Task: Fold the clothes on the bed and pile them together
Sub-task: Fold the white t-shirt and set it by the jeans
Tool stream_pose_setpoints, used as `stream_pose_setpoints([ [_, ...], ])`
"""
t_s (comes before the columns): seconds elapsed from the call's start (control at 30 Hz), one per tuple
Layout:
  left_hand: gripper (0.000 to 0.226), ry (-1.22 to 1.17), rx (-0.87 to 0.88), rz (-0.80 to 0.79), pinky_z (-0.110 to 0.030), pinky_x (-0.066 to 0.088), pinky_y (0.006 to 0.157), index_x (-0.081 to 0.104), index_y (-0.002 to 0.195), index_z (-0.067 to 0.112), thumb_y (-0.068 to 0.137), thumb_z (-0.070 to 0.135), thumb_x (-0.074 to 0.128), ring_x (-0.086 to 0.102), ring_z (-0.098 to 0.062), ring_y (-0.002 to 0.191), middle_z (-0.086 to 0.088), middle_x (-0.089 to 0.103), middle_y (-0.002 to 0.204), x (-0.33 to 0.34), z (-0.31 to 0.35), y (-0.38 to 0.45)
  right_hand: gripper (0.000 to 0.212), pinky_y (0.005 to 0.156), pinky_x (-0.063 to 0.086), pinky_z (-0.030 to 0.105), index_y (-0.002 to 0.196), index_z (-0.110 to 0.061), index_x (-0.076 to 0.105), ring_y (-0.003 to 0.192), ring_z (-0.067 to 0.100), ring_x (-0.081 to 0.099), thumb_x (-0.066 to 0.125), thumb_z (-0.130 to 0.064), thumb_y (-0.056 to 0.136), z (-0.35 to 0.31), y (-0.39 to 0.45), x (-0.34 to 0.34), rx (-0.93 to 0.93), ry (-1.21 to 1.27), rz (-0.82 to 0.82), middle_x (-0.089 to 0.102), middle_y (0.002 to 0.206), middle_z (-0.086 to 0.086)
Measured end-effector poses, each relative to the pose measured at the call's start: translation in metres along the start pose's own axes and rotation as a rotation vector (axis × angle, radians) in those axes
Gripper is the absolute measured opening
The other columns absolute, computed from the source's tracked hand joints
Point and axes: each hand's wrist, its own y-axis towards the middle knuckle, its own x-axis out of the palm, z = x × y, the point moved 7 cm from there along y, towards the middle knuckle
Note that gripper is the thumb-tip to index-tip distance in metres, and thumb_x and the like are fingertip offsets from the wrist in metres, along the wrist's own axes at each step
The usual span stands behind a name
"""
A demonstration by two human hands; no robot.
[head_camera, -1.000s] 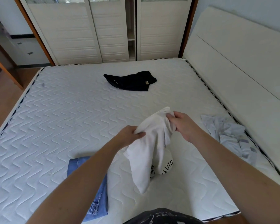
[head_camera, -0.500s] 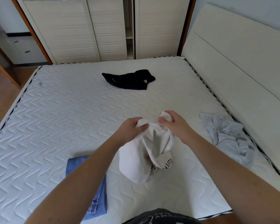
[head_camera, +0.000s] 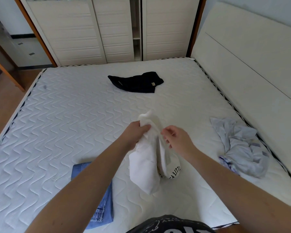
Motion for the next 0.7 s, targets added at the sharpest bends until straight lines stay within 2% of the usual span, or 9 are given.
stream_pose_setpoints([
  [0.1, 0.028, -0.091, -0.073, -0.016, -0.043, 0.05, 0.086, 0.066, 0.112, 0.001, 0.094, 0.022, 0.06, 0.065, -0.031, 0.095, -0.022, 0.069, 0.108, 0.009, -0.001, -0.001, 0.009, 0.074, 0.055, 0.033, 0.087, -0.035, 0.064, 0.067, 0.009, 0.066, 0.059, -0.032, 0.093, -0.001, -0.003, 0.019, -0.003, 0.041, -0.048, 0.067, 0.075, -0.009],
  [0.17, 0.031, -0.161, -0.117, -0.054, -0.043, 0.052, 0.09, 0.063, 0.117, 0.001, 0.097, 0.023, 0.054, 0.065, -0.026, 0.093, -0.019, 0.068, 0.105, 0.016, -0.002, -0.004, 0.007, 0.084, 0.055, 0.035, 0.096, -0.035, 0.065, 0.071, 0.005, 0.066, 0.058, -0.037, 0.094, 0.001, -0.002, 0.02, -0.013, 0.039, -0.037, 0.066, 0.08, -0.013],
  [0.3, 0.033, -0.287, -0.167, -0.101, -0.045, 0.052, 0.095, 0.06, 0.122, -0.003, 0.099, 0.019, 0.051, 0.066, -0.026, 0.092, -0.016, 0.068, 0.104, 0.018, -0.006, -0.006, 0.032, 0.091, 0.052, 0.036, 0.122, -0.027, 0.063, 0.089, 0.012, 0.068, 0.06, -0.04, 0.093, 0.005, -0.003, 0.022, -0.005, 0.057, -0.058, 0.069, 0.099, -0.007],
  [0.4, 0.032, -0.388, -0.179, -0.174, -0.042, 0.058, 0.085, 0.061, 0.116, -0.005, 0.102, 0.017, 0.043, 0.071, -0.027, 0.089, -0.019, 0.072, 0.103, 0.022, -0.007, -0.011, 0.043, 0.09, 0.05, 0.027, 0.131, -0.027, 0.057, 0.096, 0.009, 0.066, 0.065, -0.035, 0.089, 0.007, -0.003, 0.025, -0.003, 0.034, -0.082, 0.067, 0.109, -0.005],
  [0.5, 0.033, -0.457, -0.181, -0.182, -0.038, 0.06, 0.073, 0.06, 0.115, -0.006, 0.104, 0.016, 0.038, 0.073, -0.028, 0.088, -0.021, 0.073, 0.101, 0.023, -0.003, -0.015, 0.039, 0.084, 0.049, 0.02, 0.13, -0.025, 0.057, 0.096, 0.01, 0.067, 0.062, -0.023, 0.092, 0.009, 0.0, 0.022, 0.005, 0.046, -0.053, 0.067, 0.108, -0.005],
  [0.6, 0.033, -0.492, -0.17, -0.163, -0.037, 0.06, 0.071, 0.055, 0.122, -0.005, 0.106, 0.015, 0.036, 0.072, -0.03, 0.092, -0.023, 0.071, 0.108, 0.023, -0.001, -0.015, 0.031, 0.075, 0.045, 0.013, 0.121, -0.026, 0.058, 0.086, 0.003, 0.066, 0.063, -0.026, 0.091, 0.014, 0.002, 0.019, 0.037, 0.063, 0.01, 0.068, 0.096, -0.012],
  [0.7, 0.033, -0.546, -0.163, -0.122, -0.035, 0.06, 0.067, 0.051, 0.128, -0.006, 0.106, 0.013, 0.036, 0.073, -0.028, 0.086, -0.023, 0.069, 0.107, 0.024, 0.0, -0.017, 0.025, 0.07, 0.048, 0.022, 0.1, -0.025, 0.055, 0.08, 0.009, 0.065, 0.066, -0.043, 0.086, 0.023, 0.0, 0.016, 0.111, 0.032, 0.112, 0.064, 0.083, -0.013],
])
